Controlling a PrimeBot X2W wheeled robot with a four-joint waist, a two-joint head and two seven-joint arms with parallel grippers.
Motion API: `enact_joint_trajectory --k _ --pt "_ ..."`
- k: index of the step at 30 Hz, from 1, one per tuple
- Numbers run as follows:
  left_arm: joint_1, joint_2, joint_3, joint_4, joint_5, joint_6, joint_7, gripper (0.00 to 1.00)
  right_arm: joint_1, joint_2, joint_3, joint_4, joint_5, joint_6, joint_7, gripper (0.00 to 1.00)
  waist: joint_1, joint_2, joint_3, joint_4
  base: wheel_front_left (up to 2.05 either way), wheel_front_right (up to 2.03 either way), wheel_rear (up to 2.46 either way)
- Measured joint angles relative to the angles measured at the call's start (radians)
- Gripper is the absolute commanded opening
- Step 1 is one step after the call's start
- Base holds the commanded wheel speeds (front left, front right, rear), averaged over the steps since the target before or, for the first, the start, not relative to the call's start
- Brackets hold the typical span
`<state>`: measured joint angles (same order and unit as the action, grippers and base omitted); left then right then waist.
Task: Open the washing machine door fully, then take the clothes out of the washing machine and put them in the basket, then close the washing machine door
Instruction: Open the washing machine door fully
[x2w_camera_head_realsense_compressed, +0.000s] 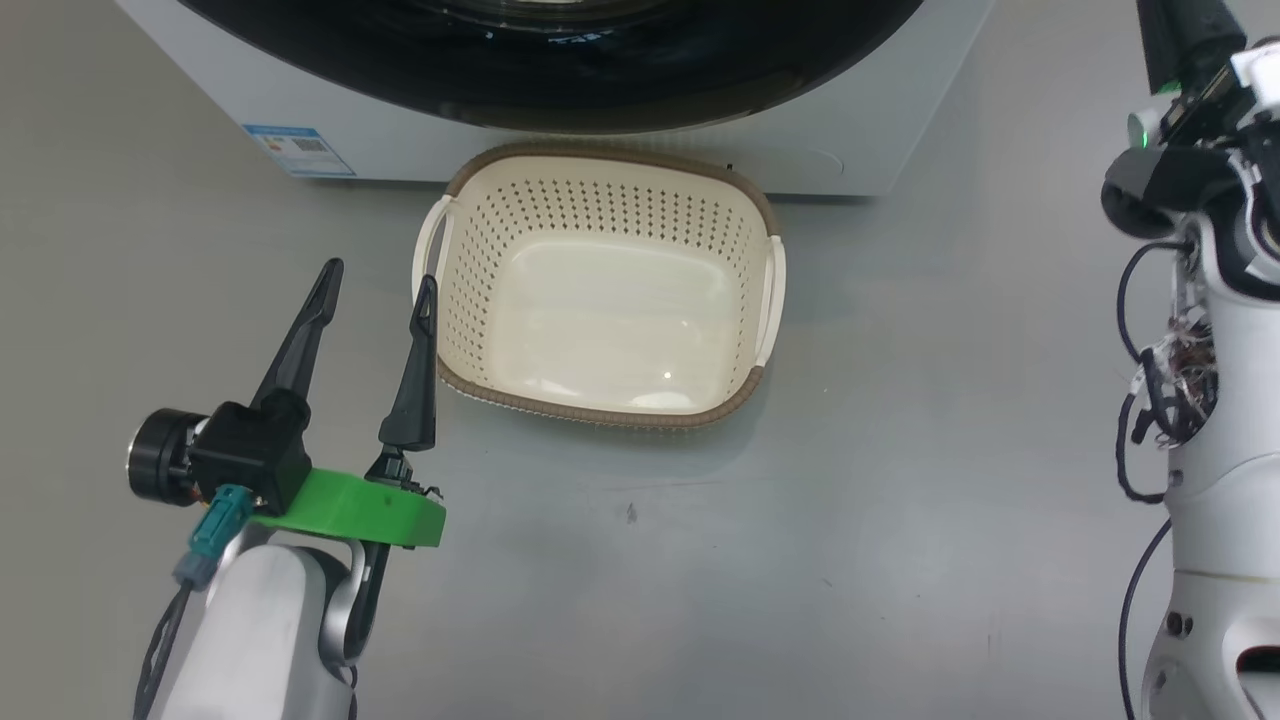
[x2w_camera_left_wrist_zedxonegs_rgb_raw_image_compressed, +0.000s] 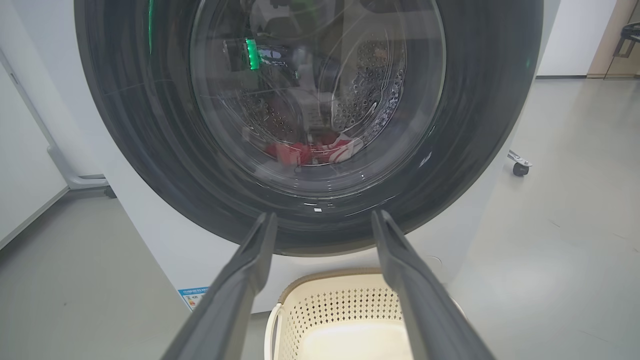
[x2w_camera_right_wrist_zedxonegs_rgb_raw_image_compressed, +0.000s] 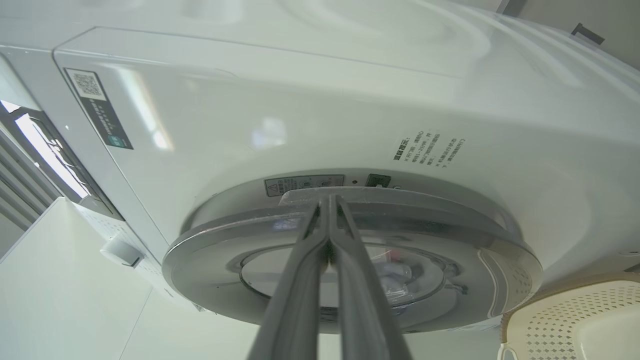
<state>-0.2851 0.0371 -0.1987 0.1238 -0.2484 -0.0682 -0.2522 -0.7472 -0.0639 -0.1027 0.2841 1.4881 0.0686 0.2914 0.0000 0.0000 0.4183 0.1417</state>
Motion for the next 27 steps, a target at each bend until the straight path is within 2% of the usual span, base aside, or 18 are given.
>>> enact_joint_trajectory --k 12,18,27 --pt "-0.055 -0.004 -0.035 -0.026 -0.030 0.003 0.000 1.00 -0.212 -0.078 0.029 0.040 0.025 -0.078 0.128 0.00 0.0000 0.0000 0.104 0.059 0.00 0.00 0.00" --pt "-0.080 -0.005 -0.061 -0.028 -0.039 0.012 0.000 1.00 -0.288 -0.090 0.033 0.074 0.026 -0.098 0.155 0.00 0.0001 0.0000 0.140 0.088 0.00 0.00 0.00" --pt "-0.090 -0.006 -0.063 -0.027 -0.039 0.024 0.000 1.00 -0.352 -0.119 0.063 0.137 0.026 -0.107 0.216 0.00 0.0001 0.0000 0.164 0.112 0.00 0.00 0.00"
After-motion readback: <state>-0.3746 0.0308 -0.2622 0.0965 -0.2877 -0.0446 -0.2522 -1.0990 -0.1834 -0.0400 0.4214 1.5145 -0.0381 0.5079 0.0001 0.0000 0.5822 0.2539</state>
